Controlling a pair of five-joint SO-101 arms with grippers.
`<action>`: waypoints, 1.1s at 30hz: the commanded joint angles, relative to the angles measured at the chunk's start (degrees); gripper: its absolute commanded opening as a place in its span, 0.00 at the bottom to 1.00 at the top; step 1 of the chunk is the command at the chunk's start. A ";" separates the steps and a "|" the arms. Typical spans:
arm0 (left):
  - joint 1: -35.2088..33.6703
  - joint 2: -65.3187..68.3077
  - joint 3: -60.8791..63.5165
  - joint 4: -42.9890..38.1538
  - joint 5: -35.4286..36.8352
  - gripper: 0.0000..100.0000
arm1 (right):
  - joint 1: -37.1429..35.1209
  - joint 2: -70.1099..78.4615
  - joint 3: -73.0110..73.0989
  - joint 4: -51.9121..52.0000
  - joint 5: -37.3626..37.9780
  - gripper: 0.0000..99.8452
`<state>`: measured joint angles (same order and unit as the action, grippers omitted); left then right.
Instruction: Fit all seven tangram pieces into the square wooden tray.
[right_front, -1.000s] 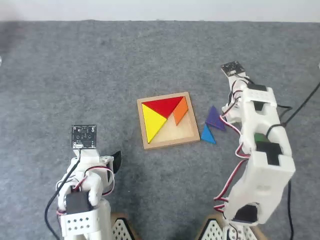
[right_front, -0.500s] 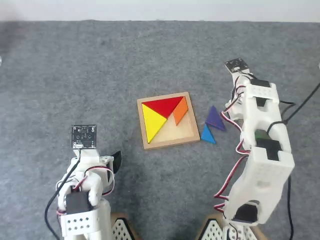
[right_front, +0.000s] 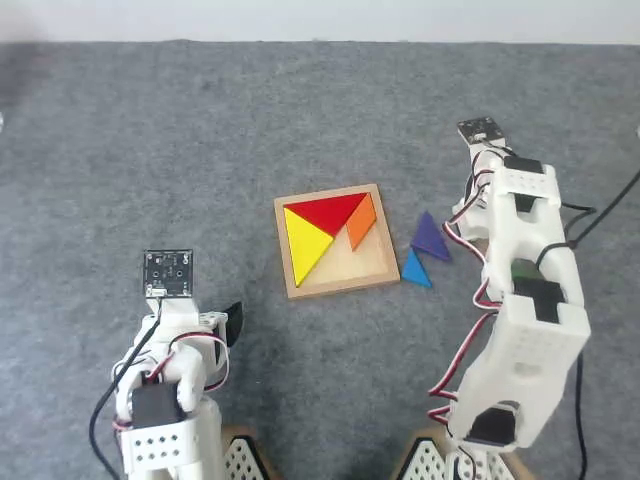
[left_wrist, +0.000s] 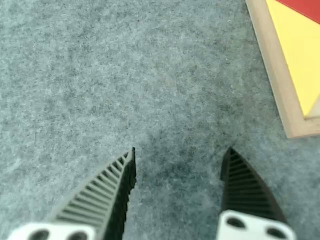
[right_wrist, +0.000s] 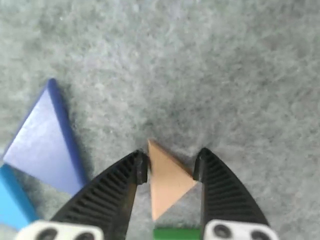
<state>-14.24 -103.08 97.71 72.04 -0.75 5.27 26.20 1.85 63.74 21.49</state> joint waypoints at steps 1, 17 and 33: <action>0.00 -1.23 -1.27 0.26 0.44 0.27 | -0.22 -6.64 -0.26 3.91 -0.97 0.14; 0.09 -1.23 -1.27 0.26 0.44 0.27 | -3.38 -16.75 2.73 14.02 -0.79 0.26; 0.00 -1.23 -1.27 0.26 0.44 0.27 | -1.45 -3.03 4.22 3.12 -1.76 0.23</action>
<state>-14.24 -103.08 97.71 72.04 -0.75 3.34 23.03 6.51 68.57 20.35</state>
